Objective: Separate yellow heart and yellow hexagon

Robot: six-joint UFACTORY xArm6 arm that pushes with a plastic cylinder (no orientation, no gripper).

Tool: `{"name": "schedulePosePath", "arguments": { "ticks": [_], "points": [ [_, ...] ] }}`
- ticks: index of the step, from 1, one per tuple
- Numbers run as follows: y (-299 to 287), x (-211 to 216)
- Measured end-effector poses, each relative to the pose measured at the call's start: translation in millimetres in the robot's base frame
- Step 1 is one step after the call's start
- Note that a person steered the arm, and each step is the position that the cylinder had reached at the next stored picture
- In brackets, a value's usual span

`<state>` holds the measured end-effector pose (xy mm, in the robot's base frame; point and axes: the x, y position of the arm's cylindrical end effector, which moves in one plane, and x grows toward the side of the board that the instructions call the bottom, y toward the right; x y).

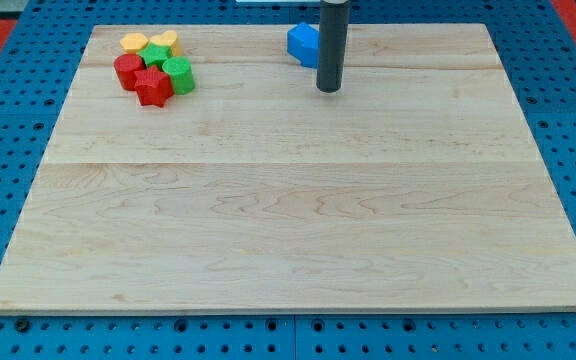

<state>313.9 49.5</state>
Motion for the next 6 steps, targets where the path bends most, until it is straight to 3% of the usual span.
{"name": "schedulePosePath", "arguments": {
  "ticks": [1,3,4,5,6],
  "points": [
    [-6,0],
    [-93,12],
    [-97,0],
    [-97,-45],
    [-157,-67]
  ]
}}
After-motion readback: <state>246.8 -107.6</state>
